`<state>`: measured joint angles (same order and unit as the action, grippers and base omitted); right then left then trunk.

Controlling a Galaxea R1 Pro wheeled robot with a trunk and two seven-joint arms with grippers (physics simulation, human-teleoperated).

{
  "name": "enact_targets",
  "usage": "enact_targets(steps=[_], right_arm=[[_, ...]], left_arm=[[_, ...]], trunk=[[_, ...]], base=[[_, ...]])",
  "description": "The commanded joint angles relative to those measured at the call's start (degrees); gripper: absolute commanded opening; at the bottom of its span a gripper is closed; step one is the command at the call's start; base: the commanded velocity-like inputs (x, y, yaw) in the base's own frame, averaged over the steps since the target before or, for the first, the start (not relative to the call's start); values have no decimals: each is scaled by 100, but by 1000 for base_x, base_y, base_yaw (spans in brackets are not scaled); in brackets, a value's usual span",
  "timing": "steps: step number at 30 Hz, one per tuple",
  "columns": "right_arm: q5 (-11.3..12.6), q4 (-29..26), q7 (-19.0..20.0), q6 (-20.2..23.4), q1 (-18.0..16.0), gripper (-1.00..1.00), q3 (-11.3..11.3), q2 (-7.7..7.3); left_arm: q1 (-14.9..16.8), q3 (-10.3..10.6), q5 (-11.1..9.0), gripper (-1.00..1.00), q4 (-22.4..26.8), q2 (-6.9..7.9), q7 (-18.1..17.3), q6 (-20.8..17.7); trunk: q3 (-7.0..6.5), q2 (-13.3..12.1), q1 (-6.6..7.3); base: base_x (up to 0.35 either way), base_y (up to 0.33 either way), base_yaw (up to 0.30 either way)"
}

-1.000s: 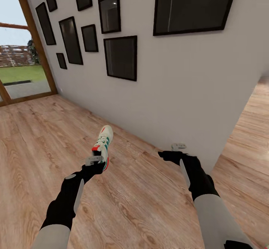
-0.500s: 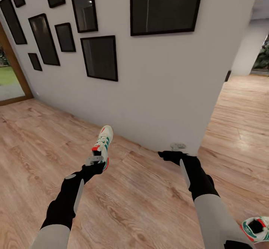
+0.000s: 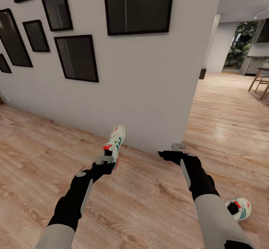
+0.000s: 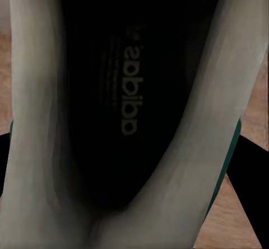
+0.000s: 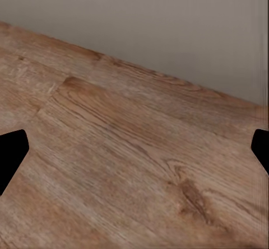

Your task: Pick up the two gym shoes and the two sandals from the corridor floor and place them onto the hallstand (shoe rack) in the corridor, making sure they are on the rack and not on the floor. Arrange them so the two gym shoes are next to each other and the two sandals are next to each other.

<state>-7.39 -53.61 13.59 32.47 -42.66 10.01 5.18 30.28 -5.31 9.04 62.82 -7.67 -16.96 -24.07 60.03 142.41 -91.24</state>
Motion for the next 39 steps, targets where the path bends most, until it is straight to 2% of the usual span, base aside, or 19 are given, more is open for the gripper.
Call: enact_targets(steps=[1,5,9,25,39], right_arm=[[-61,-7,50,23,-5,100,26,9],[-61,-5,53,23,-5,100,27,9],[-61,-7,55,23,-5,100,27,9],[-69,18,48,23,-5,100,19,9],[-70,18,47,23,-5,100,19,9]], left_arm=[[0,73,63,-100,11,-6,-61,-19],[-3,229,62,-100,11,-6,-62,-19],[-3,276,55,-100,11,-6,-62,-19],[-5,285,63,-100,11,-6,-60,-19],[-5,285,63,-100,11,-6,-61,-19]], trunk=[[6,3,0],[6,3,0],[6,3,0],[6,3,0],[6,3,0]], base=[[100,199,-300],[102,255,-300],[45,294,-300],[-2,314,-300],[-108,303,-300]])
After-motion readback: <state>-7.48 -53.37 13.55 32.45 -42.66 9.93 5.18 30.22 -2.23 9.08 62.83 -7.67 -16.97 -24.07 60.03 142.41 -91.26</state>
